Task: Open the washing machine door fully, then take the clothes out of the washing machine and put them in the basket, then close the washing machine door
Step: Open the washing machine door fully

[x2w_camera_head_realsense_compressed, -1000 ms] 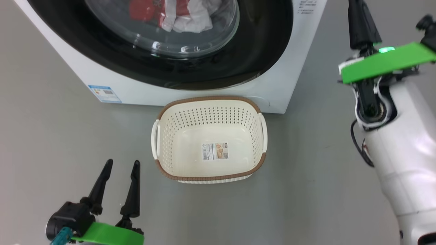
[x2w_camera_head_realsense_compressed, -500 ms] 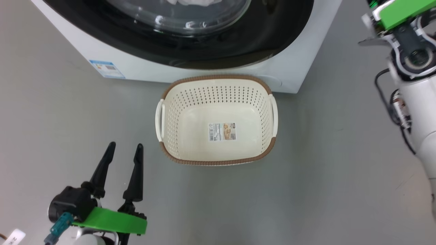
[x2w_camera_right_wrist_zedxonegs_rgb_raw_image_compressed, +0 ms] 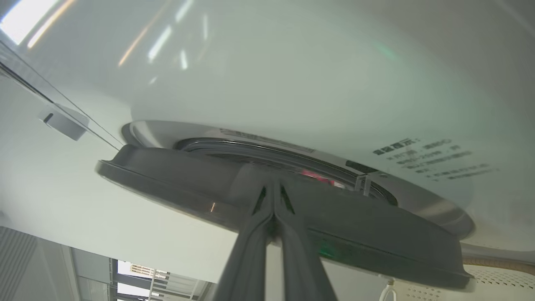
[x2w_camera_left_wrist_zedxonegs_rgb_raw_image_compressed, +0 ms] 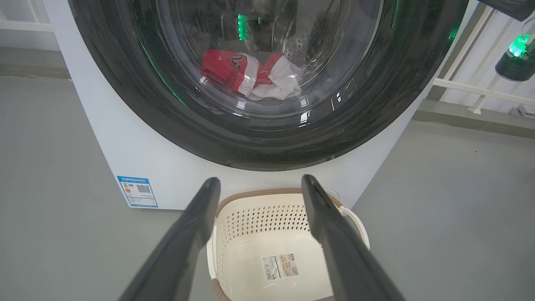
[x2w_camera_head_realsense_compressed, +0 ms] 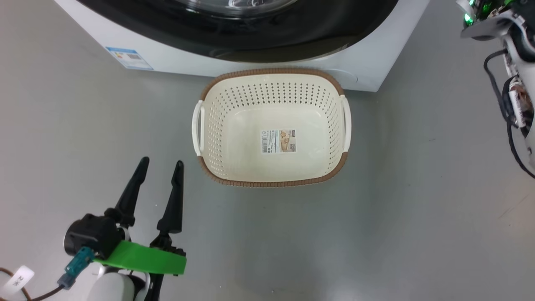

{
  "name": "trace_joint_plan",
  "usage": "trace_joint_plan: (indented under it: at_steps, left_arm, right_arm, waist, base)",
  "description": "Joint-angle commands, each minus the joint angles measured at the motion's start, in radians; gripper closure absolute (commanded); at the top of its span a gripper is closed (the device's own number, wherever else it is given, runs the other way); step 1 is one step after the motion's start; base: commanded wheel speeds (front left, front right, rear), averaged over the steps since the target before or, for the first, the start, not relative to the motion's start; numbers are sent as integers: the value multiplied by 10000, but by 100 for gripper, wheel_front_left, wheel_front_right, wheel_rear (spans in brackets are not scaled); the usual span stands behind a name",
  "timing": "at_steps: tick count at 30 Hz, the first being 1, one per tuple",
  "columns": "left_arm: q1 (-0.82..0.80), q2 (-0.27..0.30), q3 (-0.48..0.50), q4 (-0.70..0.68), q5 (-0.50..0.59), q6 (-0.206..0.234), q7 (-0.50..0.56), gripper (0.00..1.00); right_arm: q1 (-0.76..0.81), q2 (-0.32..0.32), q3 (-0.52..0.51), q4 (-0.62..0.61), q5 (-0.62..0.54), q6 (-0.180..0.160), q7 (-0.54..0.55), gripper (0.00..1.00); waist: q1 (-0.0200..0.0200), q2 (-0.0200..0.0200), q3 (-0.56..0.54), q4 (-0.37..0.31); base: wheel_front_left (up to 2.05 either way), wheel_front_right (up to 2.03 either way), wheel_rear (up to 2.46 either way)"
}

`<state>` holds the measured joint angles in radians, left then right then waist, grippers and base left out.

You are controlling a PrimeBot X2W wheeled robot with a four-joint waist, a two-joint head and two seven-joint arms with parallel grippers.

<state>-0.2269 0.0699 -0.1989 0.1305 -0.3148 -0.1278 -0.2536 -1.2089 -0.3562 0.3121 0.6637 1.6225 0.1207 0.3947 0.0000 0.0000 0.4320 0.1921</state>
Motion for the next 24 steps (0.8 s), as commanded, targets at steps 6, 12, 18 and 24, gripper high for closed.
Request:
trace_joint_plan:
  at_steps: [6,12,18,24]
  left_arm:
    - [-402,219,105,-319,-168,-29,-82,0]
    - [-538,160,9,-349,-206,-29,-82,0]
    - [-628,92,-74,-318,-219,-29,-82,0]
    - [-614,41,-103,-263,-204,-29,-82,0]
  right_arm:
    - [-756,242,-55,361,193,100,673,100]
    - [-1244,350,-12,767,138,100,1011,100]
    - [-1514,471,65,990,128,100,1420,100]
    - [-1090,566,299,728,0,100,1806,100]
  waist:
    - [0,0,398,196]
    - [0,0,606,289]
    - [0,0,651,323]
    - [0,0,394,289]
  base:
    - [0,0,0]
    - [0,0,0]
    - [0,0,0]
    - [0,0,0]
